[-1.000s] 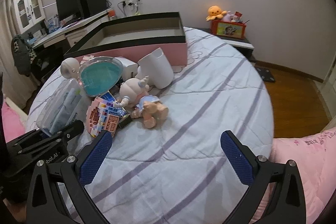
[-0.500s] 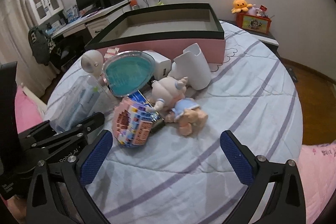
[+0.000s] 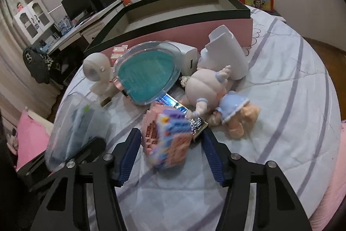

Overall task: Organize rigid objects
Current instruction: 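Carry the case and block figure into the pink box and release both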

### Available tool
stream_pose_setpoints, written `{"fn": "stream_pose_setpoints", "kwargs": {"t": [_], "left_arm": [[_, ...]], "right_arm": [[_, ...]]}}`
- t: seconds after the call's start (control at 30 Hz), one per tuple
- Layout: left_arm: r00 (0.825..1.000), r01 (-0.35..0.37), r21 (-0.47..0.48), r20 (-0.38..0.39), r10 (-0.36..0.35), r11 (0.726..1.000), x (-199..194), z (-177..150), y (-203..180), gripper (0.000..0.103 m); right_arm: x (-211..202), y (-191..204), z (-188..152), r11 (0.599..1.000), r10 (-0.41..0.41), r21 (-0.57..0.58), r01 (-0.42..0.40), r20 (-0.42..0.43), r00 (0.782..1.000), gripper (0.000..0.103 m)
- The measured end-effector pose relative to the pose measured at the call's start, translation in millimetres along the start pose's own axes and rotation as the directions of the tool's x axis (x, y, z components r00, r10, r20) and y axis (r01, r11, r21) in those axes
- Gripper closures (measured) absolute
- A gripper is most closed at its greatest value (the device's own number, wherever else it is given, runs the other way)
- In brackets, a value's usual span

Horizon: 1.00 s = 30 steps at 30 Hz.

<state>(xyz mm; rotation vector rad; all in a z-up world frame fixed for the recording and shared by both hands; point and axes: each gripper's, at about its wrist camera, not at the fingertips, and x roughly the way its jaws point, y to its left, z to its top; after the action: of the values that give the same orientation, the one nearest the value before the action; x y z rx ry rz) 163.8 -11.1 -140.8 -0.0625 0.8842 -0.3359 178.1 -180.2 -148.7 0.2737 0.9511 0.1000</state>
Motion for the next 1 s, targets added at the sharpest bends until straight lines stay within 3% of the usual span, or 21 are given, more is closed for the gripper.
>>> {"fn": "stream_pose_setpoints", "kwargs": {"t": [0.13, 0.4, 0.77, 1.0], "left_arm": [[1.000, 0.013, -0.005, 0.019, -0.013, 1.000, -3.6, 0.5, 0.2, 0.071], [0.999, -0.024, -0.012, 0.045, 0.025, 1.000, -7.9, 4.5, -7.7, 0.071], [0.993, -0.107, -0.003, 0.048, 0.107, 0.994, -11.0, 9.1, -20.9, 0.071], [0.986, -0.142, 0.013, 0.092, 0.140, 0.990, -29.7, 17.0, -26.8, 0.071]], "right_arm": [[-3.4, 2.8, -0.5, 1.000, 0.023, -0.021, -0.023, 0.003, 1.000, 0.061], [-18.5, 12.6, -9.6, 0.992, 0.055, -0.111, -0.055, -0.003, 0.998, 0.077], [-5.3, 8.6, -0.6, 0.980, 0.126, -0.155, -0.128, -0.018, 0.992, 0.078], [-31.2, 8.7, 1.4, 0.972, 0.177, -0.161, -0.169, 0.031, 0.984, 0.078]]}}
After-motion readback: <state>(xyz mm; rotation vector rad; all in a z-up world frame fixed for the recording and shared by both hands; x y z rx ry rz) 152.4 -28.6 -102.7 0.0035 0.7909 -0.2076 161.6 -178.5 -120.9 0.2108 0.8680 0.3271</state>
